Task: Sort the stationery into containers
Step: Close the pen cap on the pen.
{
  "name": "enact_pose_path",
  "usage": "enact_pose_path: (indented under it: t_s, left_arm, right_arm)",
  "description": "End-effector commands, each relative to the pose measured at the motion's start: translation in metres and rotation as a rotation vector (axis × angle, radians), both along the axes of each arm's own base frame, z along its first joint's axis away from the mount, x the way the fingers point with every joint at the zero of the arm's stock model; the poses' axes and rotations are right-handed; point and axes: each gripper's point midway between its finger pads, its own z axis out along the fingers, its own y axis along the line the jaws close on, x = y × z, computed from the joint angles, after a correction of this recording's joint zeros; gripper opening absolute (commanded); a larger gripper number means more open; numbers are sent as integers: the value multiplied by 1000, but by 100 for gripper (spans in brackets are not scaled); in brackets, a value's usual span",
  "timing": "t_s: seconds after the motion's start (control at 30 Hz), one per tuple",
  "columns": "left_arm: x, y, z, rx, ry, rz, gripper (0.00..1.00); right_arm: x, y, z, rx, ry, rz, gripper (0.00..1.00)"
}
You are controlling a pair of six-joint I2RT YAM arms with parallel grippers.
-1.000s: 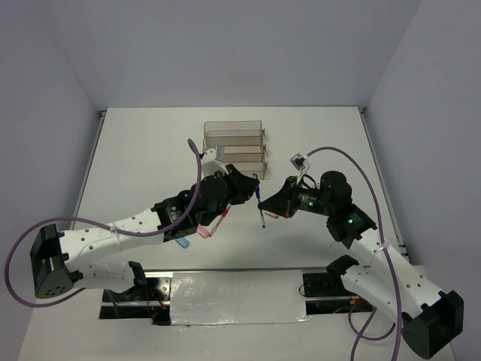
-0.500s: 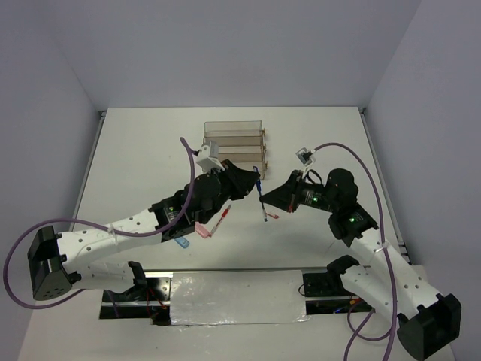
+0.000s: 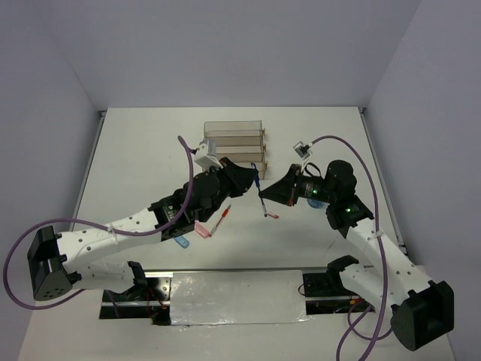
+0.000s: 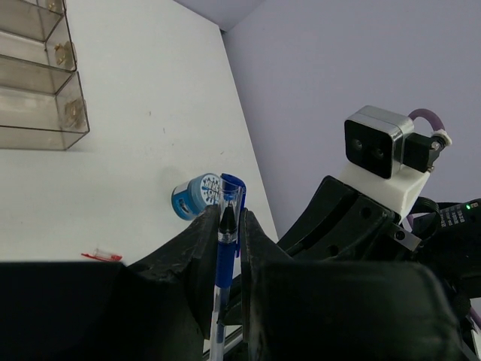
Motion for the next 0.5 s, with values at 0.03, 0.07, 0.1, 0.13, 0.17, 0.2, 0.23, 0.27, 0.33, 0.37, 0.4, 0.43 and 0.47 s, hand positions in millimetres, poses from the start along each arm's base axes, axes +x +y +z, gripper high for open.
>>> enact_pose_path:
  t_s: [0.03,0.07,0.1,0.13,0.17,0.2,0.23,0.27,0.33,0.37,0.4,0.43,0.47]
  left_arm:
    - [-35,-21,-49,153,84,-184,0]
    - [-35,-23,-51,157,85,-187,0]
    - [-36,-24,-53,164,87,-192,0]
    - [-37,-25,-54,165,84,-198,0]
    - [-38,-25,-56,167,86,-202,0]
    - [-39,-26,-56,165,83,-207,0]
    - [-39,-26,-56,165,81,-209,0]
    - [-40,-26,-58,168,82,-212,0]
    - [-41,-27,-61,175,86,-214,0]
    - [-41,-27,-61,176,85,-216,0]
    - [-42,-27,-60,175,84,-217,0]
    - [-43,-27,-60,173,83,-219,0]
    - [-44,-27,-62,177,87,-220,0]
  right_arm:
    - [25,-6,97,126,-331,-91,0]
    - [25,-6,98,127,-332,-88,0]
    - [25,-6,100,126,-336,-88,0]
    - [26,-7,102,119,-344,-92,0]
    - [28,-8,104,115,-347,-100,0]
    - [29,-8,105,113,-351,-102,0]
    - [30,-8,109,116,-359,-102,0]
    - [31,-8,109,117,-359,-102,0]
    - [33,-9,114,118,-364,-106,0]
    - [34,-9,115,120,-365,-109,0]
    - [36,-10,117,122,-367,-117,0]
    - [38,-11,119,121,-368,-123,0]
    - [39,-11,119,122,-367,-124,0]
